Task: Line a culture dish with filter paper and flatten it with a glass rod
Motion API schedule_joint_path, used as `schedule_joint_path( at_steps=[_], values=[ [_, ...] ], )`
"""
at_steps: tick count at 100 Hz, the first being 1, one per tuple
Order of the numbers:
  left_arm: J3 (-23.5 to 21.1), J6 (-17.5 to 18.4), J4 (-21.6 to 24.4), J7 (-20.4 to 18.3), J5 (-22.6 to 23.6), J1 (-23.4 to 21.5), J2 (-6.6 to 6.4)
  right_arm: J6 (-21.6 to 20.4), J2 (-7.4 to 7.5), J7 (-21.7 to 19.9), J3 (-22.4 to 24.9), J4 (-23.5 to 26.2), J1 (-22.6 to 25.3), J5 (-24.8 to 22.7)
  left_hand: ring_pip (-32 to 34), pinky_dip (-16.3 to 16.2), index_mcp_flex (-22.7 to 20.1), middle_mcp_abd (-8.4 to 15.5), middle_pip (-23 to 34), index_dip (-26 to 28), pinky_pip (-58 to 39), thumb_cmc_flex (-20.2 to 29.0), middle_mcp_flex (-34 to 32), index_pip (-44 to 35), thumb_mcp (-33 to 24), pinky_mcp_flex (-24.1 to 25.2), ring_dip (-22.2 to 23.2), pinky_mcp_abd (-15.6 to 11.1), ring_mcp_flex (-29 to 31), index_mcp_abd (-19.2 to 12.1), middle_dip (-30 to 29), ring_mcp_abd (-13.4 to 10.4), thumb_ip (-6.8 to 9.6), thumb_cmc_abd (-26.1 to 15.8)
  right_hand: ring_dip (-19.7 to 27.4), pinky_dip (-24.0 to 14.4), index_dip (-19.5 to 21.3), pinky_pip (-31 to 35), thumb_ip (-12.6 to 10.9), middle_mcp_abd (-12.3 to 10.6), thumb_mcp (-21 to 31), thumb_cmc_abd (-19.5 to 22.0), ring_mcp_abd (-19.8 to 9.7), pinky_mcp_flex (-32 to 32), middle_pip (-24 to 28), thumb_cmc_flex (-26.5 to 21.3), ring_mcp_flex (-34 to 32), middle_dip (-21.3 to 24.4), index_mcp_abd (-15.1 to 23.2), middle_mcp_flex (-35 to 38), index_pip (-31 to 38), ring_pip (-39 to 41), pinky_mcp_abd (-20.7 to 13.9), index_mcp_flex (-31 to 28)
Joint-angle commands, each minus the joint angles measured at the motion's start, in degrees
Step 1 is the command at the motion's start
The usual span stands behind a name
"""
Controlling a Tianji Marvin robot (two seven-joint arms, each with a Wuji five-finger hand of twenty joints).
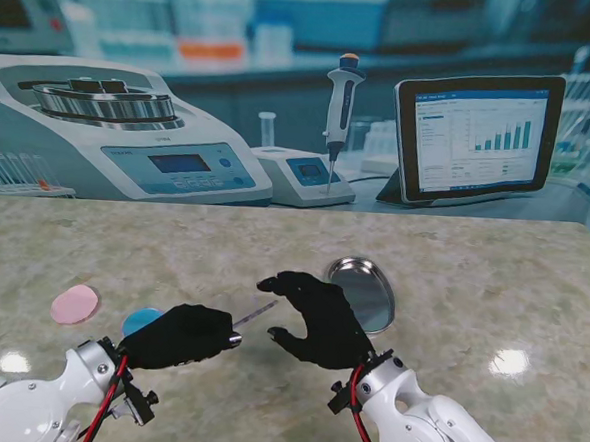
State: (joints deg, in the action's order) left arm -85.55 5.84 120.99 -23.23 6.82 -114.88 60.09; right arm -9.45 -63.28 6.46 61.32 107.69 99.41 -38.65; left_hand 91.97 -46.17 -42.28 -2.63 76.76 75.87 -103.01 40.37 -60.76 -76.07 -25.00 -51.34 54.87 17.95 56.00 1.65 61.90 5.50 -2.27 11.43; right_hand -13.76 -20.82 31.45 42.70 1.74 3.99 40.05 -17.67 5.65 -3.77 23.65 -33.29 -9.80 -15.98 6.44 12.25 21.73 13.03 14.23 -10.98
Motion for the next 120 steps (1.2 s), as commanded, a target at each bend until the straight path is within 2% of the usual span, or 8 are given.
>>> schedule_joint_path(
  at_steps=[1,26,49,62,71,87,103,120],
  values=[
    [0.2,0.1,0.4,-0.5,-0.2,-0.3,-0.17,-0.5,-0.13,-0.5,-0.7,-0.5,-0.2,0.1,3.6,1.0,-1.9,4.2,2.6,1.0,-9.5,-1.4,-3.0,-4.4,-1.3,-2.3,-0.5,0.4,3.2,5.3,0.4,-5.3,1.51,0.2,0.3,-1.0,0.6,1.3,-0.4,-1.5,1.1,-1.0,-1.7,0.4,0.9,0.8,-1.2,-0.8,-0.6,1.3,0.9,0.3,-0.9,-1.5],
    [0.4,0.4,0.3,-1.1,-1.5,-0.1,-0.25,-1.7,-0.20,-0.2,-2.8,-2.2,-2.2,0.1,3.6,1.1,-1.9,4.2,2.6,1.0,-9.5,-1.4,-3.0,-4.4,-1.2,-2.3,-0.5,0.4,3.2,5.3,0.4,-5.3,1.48,0.1,-0.3,-1.5,1.4,3.7,0.5,-1.5,0.4,-2.6,-1.4,2.1,3.1,2.0,-4.2,-1.8,-1.6,5.8,3.4,2.0,-0.4,-6.4],
    [0.4,0.2,0.5,-1.8,-2.5,0.1,-0.35,-2.7,-0.53,1.4,-4.0,-3.9,-3.7,0.0,3.7,1.2,-1.6,4.3,2.6,1.0,-9.5,-1.3,-2.8,-4.3,-0.9,-2.3,-0.6,0.4,3.2,5.3,0.4,-5.3,1.43,-0.1,-3.9,-3.6,5.9,11.0,1.4,-1.6,2.9,-5.1,-0.8,6.4,9.8,2.6,-11.1,-7.4,-2.0,13.5,9.6,7.8,0.2,-13.0],
    [0.6,-0.1,0.6,-2.1,-2.9,0.2,-0.39,-3.8,-0.81,3.2,-4.6,-5.1,-4.5,-0.5,3.7,1.2,-1.5,4.4,2.5,1.1,-9.6,-1.1,-2.8,-4.3,-0.7,-2.4,-0.6,0.3,3.2,5.3,0.4,-5.3,1.41,-0.2,-8.2,-6.5,10.4,16.5,2.1,-1.6,4.7,-6.9,-0.1,9.7,15.0,2.9,-16.1,-12.5,-1.4,18.0,14.3,14.1,0.2,-17.0],
    [0.9,-0.4,0.7,-2.1,-3.1,0.3,-0.41,-4.5,-0.97,4.2,-5.0,-5.9,-5.1,-0.9,3.7,1.3,-1.5,4.4,2.5,1.1,-9.6,-1.0,-2.7,-4.3,-0.5,-2.4,-0.6,0.4,3.2,5.3,0.4,-5.3,1.39,-0.2,-10.9,-8.4,11.4,19.3,5.6,-1.8,5.0,-9.2,0.7,11.5,18.0,1.9,-18.8,-16.0,0.0,20.6,19.3,18.3,0.1,-18.3],
    [1.2,-0.8,0.9,-2.6,-3.8,0.5,-0.47,-5.1,-1.27,5.8,-5.7,-7.2,-5.9,-1.3,3.7,1.3,-1.5,4.4,2.5,1.1,-9.7,-0.9,-2.7,-4.3,-0.3,-2.4,-0.6,0.4,3.2,5.3,0.4,-5.3,1.39,-0.4,-15.0,-11.2,13.4,23.2,8.2,-2.0,4.2,-11.6,1.3,13.7,24.4,0.8,-21.7,-22.6,2.6,24.0,29.3,25.0,-0.2,-19.3],
    [1.5,-0.8,1.1,-3.1,-4.2,0.6,-0.57,-5.5,-1.52,7.0,-6.2,-8.0,-6.5,-1.3,3.7,1.3,-1.4,4.3,2.5,1.1,-9.7,-0.8,-2.6,-4.3,0.0,-2.4,-0.7,0.3,3.2,5.3,0.4,-5.3,1.39,-0.4,-20.7,-14.5,17.6,27.4,9.1,-2.3,3.2,-12.3,2.3,15.7,32.5,1.3,-23.9,-31.9,5.2,27.1,37.5,34.4,-0.9,-21.2],
    [1.6,-1.0,1.3,-3.3,-4.3,0.7,-0.63,-5.6,-1.58,7.6,-6.2,-8.3,-6.7,-1.8,3.7,1.4,-1.4,4.4,2.5,1.1,-9.7,-0.7,-2.6,-4.3,0.2,-2.4,-0.7,0.3,3.2,5.3,0.4,-5.3,1.41,-0.5,-25.4,-16.9,23.4,30.3,9.3,-2.5,2.4,-11.7,3.1,16.6,38.3,3.2,-25.4,-39.1,5.8,30.1,41.3,42.7,-1.1,-24.6]
  ],
)
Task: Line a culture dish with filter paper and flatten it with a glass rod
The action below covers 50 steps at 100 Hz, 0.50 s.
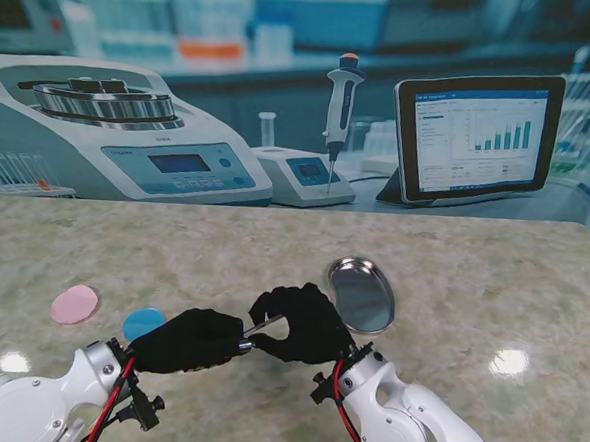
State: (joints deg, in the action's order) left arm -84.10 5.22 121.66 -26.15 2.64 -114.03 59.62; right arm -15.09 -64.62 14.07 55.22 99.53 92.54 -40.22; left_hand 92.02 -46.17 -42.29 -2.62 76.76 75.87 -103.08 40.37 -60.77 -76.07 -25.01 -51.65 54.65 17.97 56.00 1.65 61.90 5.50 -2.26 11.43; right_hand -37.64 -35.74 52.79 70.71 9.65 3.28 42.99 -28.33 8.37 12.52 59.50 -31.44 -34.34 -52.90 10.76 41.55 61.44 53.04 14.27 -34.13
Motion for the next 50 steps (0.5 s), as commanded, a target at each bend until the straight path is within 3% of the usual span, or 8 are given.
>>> schedule_joint_path(
  at_steps=[1,17,50],
  values=[
    [0.1,-0.4,0.6,-0.4,-0.1,-0.2,-0.17,0.0,-0.23,0.0,-0.1,-0.2,0.2,-0.3,3.6,1.4,-1.4,4.4,2.5,1.1,-9.6,-0.7,-2.6,-4.3,0.2,-2.1,-0.4,0.2,3.2,5.3,0.4,-5.3,1.40,-0.5,-1.9,-2.2,2.5,2.6,1.4,-1.8,-0.6,-0.9,0.4,0.3,2.9,1.5,-1.1,-2.6,1.5,1.1,1.9,3.3,-1.0,-1.8],
    [0.1,-1.0,0.9,-1.1,-0.5,-0.2,-0.26,0.0,-0.11,0.0,-0.1,-0.2,0.1,-1.0,3.5,1.4,-1.1,4.5,2.4,1.2,-9.7,-0.6,-2.3,-4.1,0.6,-2.1,-0.4,0.2,3.0,5.2,0.3,-5.3,1.34,-0.8,-5.8,-5.6,7.6,6.6,1.3,-1.8,-1.2,0.7,0.4,1.8,7.6,2.7,-4.0,-8.3,2.3,5.4,4.4,10.1,-0.2,-7.1],
    [0.0,-1.4,1.1,-1.4,-1.1,0.0,-0.30,-0.3,0.33,-1.4,0.1,-0.1,-0.3,-2.0,3.1,1.4,0.0,4.8,2.1,1.2,-9.4,0.1,-1.2,-3.6,2.5,-1.6,-0.3,0.1,2.3,4.6,0.3,-5.2,1.06,-1.7,-14.5,-12.9,12.1,14.4,0.2,-2.7,-3.1,5.3,-2.2,3.4,19.8,4.3,-9.1,-22.0,2.8,11.2,5.1,24.8,0.7,-13.6]
  ],
)
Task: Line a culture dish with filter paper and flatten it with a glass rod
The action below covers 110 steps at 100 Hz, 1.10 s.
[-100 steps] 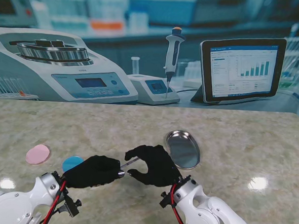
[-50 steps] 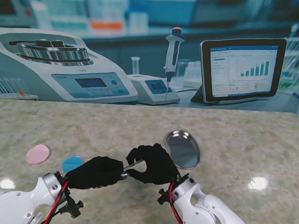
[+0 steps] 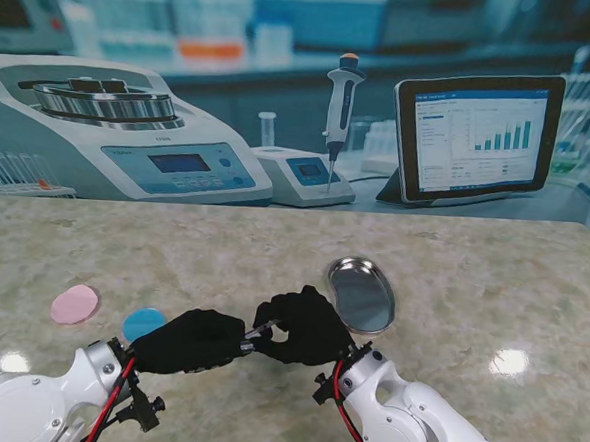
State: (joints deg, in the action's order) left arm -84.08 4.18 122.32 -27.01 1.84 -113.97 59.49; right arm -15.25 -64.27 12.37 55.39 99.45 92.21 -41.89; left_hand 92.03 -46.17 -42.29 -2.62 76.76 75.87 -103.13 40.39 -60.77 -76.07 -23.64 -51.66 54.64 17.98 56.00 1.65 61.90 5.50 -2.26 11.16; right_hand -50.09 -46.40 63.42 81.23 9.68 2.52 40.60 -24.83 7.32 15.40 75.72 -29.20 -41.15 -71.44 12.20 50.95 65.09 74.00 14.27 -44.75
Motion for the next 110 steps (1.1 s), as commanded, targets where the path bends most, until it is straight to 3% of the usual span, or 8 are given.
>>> schedule_joint_path(
  at_steps=[1,20,33,64,85,100,110],
  values=[
    [0.0,-0.4,0.5,-0.6,-0.3,-0.1,-0.16,-0.2,-0.02,0.3,-0.1,0.0,0.1,-0.4,3.0,1.4,0.0,4.8,2.1,1.2,-9.4,0.1,-1.2,-3.6,1.2,-1.6,-0.3,0.1,2.3,4.6,0.2,-5.2,1.06,-1.4,-2.5,-2.6,1.6,4.3,0.1,-2.1,-0.7,1.9,-1.3,0.7,4.0,2.2,-2.7,-4.1,1.4,2.2,1.5,4.2,0.8,-3.3],
    [-0.1,-0.7,0.6,-1.0,-0.3,0.0,-0.24,-0.6,0.11,1.4,-0.1,-0.3,-0.3,-2.5,3.0,1.4,0.2,4.9,2.2,1.3,-9.3,0.7,-1.1,-3.5,2.4,-1.6,-0.1,0.1,2.3,4.6,0.1,-5.2,1.05,-1.9,-5.5,-5.2,2.6,7.7,-1.1,-2.5,-0.2,2.6,-1.3,2.9,6.1,4.2,-6.3,-7.6,1.7,5.4,1.6,7.2,1.5,-7.2],
    [-0.2,-1.0,0.8,-1.0,-0.1,-0.1,-0.22,-0.8,0.17,2.2,0.0,-0.4,-0.4,-3.7,2.9,1.3,0.3,4.9,2.2,1.3,-9.3,0.9,-1.1,-3.4,2.9,-1.6,0.0,0.1,2.3,4.5,0.0,-5.2,1.09,-2.2,-4.0,-4.9,0.2,6.6,-0.3,-2.2,-1.7,1.8,-0.3,2.4,0.4,3.2,-4.6,-4.7,3.0,4.5,-3.0,4.9,1.2,-5.4],
    [-0.3,-2.4,1.5,-0.6,1.6,-0.2,-0.19,-0.8,0.35,4.3,-0.1,-0.7,-0.7,-7.0,3.2,1.5,0.3,5.3,2.2,1.5,-9.9,1.6,-1.5,-3.4,4.0,-2.8,-0.2,-0.4,3.1,4.6,-0.3,-5.6,1.23,-2.6,-4.3,-5.6,1.1,8.2,-0.8,-3.1,-2.0,1.6,-1.0,3.7,2.6,3.5,-6.6,-5.0,3.3,5.5,-2.0,6.9,1.2,-6.3],
    [-0.4,-3.3,1.9,-0.9,2.3,-0.3,-0.26,-0.9,0.58,4.7,-0.2,-0.7,-1.0,-8.6,3.5,2.4,0.5,5.6,2.2,1.5,-10.5,2.1,-1.7,-3.3,5.1,-3.5,-0.7,-0.6,3.5,4.6,-0.8,-5.7,1.30,-3.1,-3.0,-5.6,-3.3,8.1,0.4,-3.2,-3.2,-0.6,-0.5,3.8,-2.8,2.0,-4.7,-1.9,6.1,3.3,-8.0,4.8,0.3,-1.7],
    [-0.4,-3.9,2.1,-1.0,2.7,-0.3,-0.30,-1.1,0.48,5.4,-0.5,-1.2,-1.3,-8.8,3.6,2.7,0.6,5.7,2.3,1.5,-10.6,2.3,-1.7,-3.2,5.7,-3.6,-1.0,-0.7,3.6,4.5,-1.0,-5.8,1.33,-3.3,-3.7,-6.5,0.3,9.4,-0.3,-3.7,-2.3,2.1,-1.3,5.2,1.0,2.4,-7.3,-3.2,5.0,5.7,-2.7,7.4,0.7,-7.0],
    [-0.4,-4.0,2.1,-1.0,2.7,-0.3,-0.29,-1.3,0.40,5.6,-0.7,-1.4,-1.5,-8.5,3.5,2.9,0.8,5.8,2.2,1.5,-10.7,2.3,-1.4,-3.1,6.1,-3.6,-1.1,-0.8,3.4,4.3,-1.0,-5.9,1.33,-3.5,-5.8,-9.0,3.0,10.6,-2.9,-2.9,-0.9,5.3,-1.1,6.5,4.3,5.1,-9.7,-5.7,3.0,8.1,-0.4,9.9,1.7,-11.3]
  ],
)
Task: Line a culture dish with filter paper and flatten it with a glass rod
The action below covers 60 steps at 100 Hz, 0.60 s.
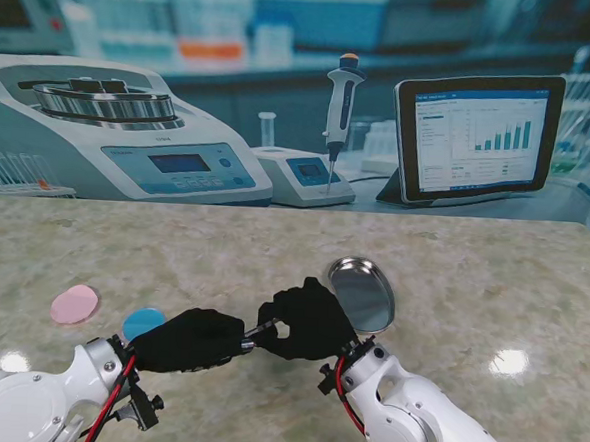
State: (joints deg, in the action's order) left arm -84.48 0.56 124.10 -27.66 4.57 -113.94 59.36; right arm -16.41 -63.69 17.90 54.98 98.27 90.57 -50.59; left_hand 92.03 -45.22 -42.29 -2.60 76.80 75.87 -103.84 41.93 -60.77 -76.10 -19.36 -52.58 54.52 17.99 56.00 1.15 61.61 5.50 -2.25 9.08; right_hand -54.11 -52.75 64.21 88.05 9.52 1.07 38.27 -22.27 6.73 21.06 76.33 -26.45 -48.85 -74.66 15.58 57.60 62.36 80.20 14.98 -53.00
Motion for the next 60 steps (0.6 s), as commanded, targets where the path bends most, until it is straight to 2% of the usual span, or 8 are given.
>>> schedule_joint_path(
  at_steps=[1,5,23,32,34,46,55,60],
  values=[
    [0.0,-0.3,0.3,-0.3,0.0,-0.3,-0.16,-0.2,-0.19,0.0,-0.3,-0.3,0.1,0.2,3.5,2.0,0.9,5.8,2.1,1.5,-10.0,0.7,-1.4,-3.0,1.9,-2.6,-1.0,-0.8,3.3,4.7,-0.7,-5.9,1.31,-1.4,-1.9,-2.8,2.5,3.9,-3.0,-1.4,1.5,3.3,-0.6,0.9,3.9,2.6,-2.2,-2.7,-0.5,1.6,2.5,3.9,1.1,-3.4],
    [0.0,-0.3,0.3,-0.3,0.0,-0.3,-0.16,-0.2,-0.17,0.0,-0.4,-0.3,0.0,0.2,3.4,2.1,1.2,5.9,2.0,1.5,-9.8,0.7,-1.0,-2.9,2.2,-2.3,-1.0,-1.0,3.0,4.4,-0.8,-6.0,1.28,-1.5,-3.2,-4.3,4.6,4.1,-3.8,-0.8,0.8,5.5,-0.3,1.2,5.0,3.1,-3.1,-4.0,-1.3,2.6,2.9,4.8,1.6,-5.0],
    [0.1,-0.4,0.3,-0.2,-0.9,-0.3,-0.09,-0.9,0.17,-1.7,-0.7,-0.4,-0.6,0.0,1.9,2.4,3.1,5.5,0.3,1.0,-9.0,1.9,1.1,-1.3,6.8,-0.6,-0.6,-1.6,1.1,2.9,-1.3,-4.9,0.98,-3.0,-6.8,-8.4,7.9,5.2,-2.9,0.7,-5.3,18.1,0.5,1.3,7.9,3.9,-5.1,-7.1,-2.6,4.3,4.3,7.4,2.6,-6.4],
    [0.2,-0.5,0.3,0.2,-1.0,-0.4,0.02,-1.0,0.37,-2.1,-0.8,-0.4,-0.7,-0.7,0.8,2.0,4.1,5.0,-0.9,0.4,-8.1,2.1,2.3,-0.5,8.0,0.8,-0.4,-1.2,-0.2,2.3,-1.7,-3.8,0.77,-3.5,-7.3,-8.9,8.7,5.4,-2.6,0.8,-5.5,19.6,0.4,1.0,8.3,4.6,-5.0,-7.8,-2.5,4.1,4.9,7.6,2.4,-5.5],
    [0.2,-0.6,0.4,0.3,-1.0,-0.5,0.04,-0.9,0.43,-2.2,-0.8,-0.3,-0.7,-0.9,0.1,0.5,4.5,4.8,-1.4,-0.2,-7.1,3.2,2.6,-0.4,10.1,1.2,0.5,-0.9,-0.6,2.1,-1.7,-3.5,0.95,-4.0,-7.5,-9.0,8.9,5.4,-2.5,0.7,-5.5,20.0,0.3,1.0,8.4,4.7,-5.0,-8.0,-2.5,4.0,5.0,7.7,2.4,-5.3],
    [0.2,-0.5,0.5,0.9,-1.3,-0.7,0.20,-0.8,0.49,-1.9,-0.9,-0.3,-0.8,-1.6,-2.6,-1.7,7.0,3.1,-4.6,-2.0,-4.4,4.3,5.4,1.6,13.3,4.5,1.4,-0.2,-3.6,0.4,-2.2,-1.0,1.26,-5.4,-8.4,-9.7,9.5,5.6,-2.2,0.9,-5.4,20.1,0.1,1.2,8.9,4.9,-5.4,-8.7,-2.4,4.3,5.6,8.1,2.3,-4.8],
    [0.1,-0.3,0.5,1.3,-1.7,-0.9,0.28,-0.7,0.47,-1.3,-1.0,-0.5,-0.8,-2.0,-5.6,-5.4,11.1,0.7,-8.1,-6.5,-1.0,5.3,8.1,4.5,15.4,7.7,3.5,0.8,-6.6,-2.4,-2.1,1.5,1.38,-5.5,-8.9,-10.0,9.6,5.8,-2.2,1.0,-5.0,19.9,-0.1,1.5,9.2,5.0,-5.7,-9.0,-2.3,4.7,5.8,8.3,2.3,-4.8],
    [0.0,-0.1,0.4,1.3,-2.0,-0.9,0.32,-0.7,0.48,-1.2,-1.0,-0.5,-0.8,-2.1,-7.6,-7.6,13.4,-1.4,-11.3,-8.4,0.8,5.6,9.8,6.8,15.8,9.5,4.7,1.5,-8.6,-4.3,-2.7,4.1,1.44,-4.9,-9.0,-10.1,9.7,5.9,-2.2,1.0,-4.9,19.9,-0.2,1.6,9.3,5.1,-5.8,-9.1,-2.4,4.8,5.8,8.4,2.2,-4.9]
  ],
)
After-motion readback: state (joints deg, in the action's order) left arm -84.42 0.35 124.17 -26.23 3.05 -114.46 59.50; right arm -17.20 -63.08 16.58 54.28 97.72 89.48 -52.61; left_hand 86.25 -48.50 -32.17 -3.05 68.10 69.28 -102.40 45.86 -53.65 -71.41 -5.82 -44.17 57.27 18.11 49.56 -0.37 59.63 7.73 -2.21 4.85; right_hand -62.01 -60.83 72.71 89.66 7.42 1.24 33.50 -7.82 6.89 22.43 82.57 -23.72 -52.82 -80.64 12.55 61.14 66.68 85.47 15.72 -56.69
